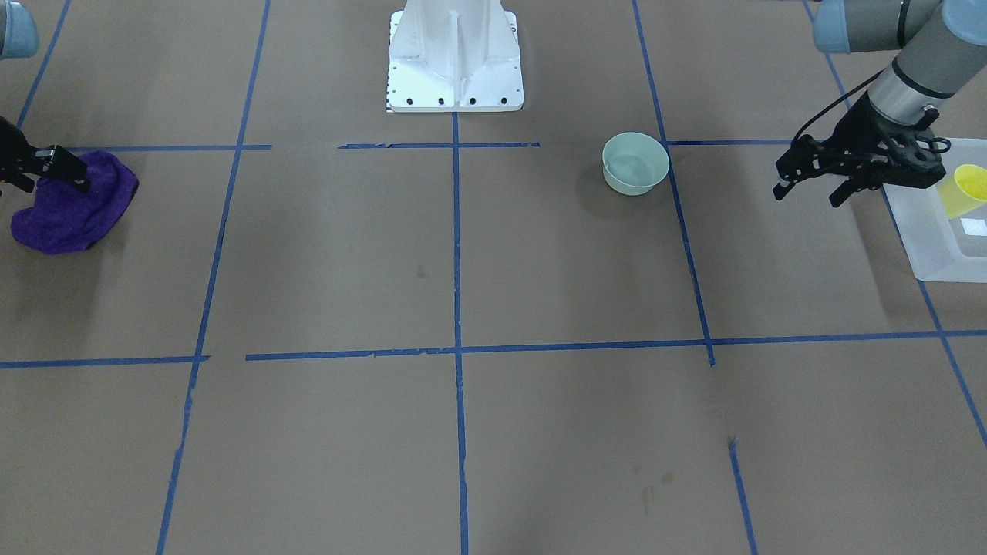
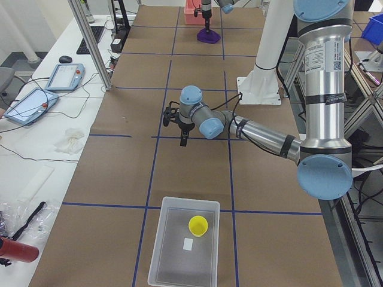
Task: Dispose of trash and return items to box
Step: 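Grasp the purple cloth with the right gripper while the left reaches for the bowl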
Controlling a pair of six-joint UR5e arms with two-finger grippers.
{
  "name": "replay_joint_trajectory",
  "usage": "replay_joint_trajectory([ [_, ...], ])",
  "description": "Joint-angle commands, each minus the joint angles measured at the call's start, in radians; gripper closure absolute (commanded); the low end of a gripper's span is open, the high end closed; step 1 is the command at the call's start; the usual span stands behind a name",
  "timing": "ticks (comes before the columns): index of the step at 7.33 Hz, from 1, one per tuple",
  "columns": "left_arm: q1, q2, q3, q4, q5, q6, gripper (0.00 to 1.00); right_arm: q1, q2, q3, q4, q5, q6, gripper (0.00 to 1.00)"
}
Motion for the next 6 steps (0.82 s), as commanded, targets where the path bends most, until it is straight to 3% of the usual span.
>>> replay_joint_trajectory([
  [1, 0.123, -0.001, -0.009, -0.008, 0.003, -0.079, 0.01, -0.007, 0.023, -0.035, 0.000, 0.013, -0.003, 1.00],
  [3, 0.274, -0.031, -0.033, -0.009, 0.012, -0.271, 0.01, -0.004, 0.030, -0.014, 0.003, 0.023, -0.005, 1.00],
  [4, 0.352, -0.033, -0.034, -0.008, 0.089, -0.336, 0.00, 0.003, 0.035, 0.020, -0.003, 0.024, -0.005, 1.00],
  [6, 0.446, -0.053, -0.017, -0.002, 0.150, -0.426, 0.00, 0.123, 0.035, 0.071, -0.006, 0.033, -0.009, 1.00],
])
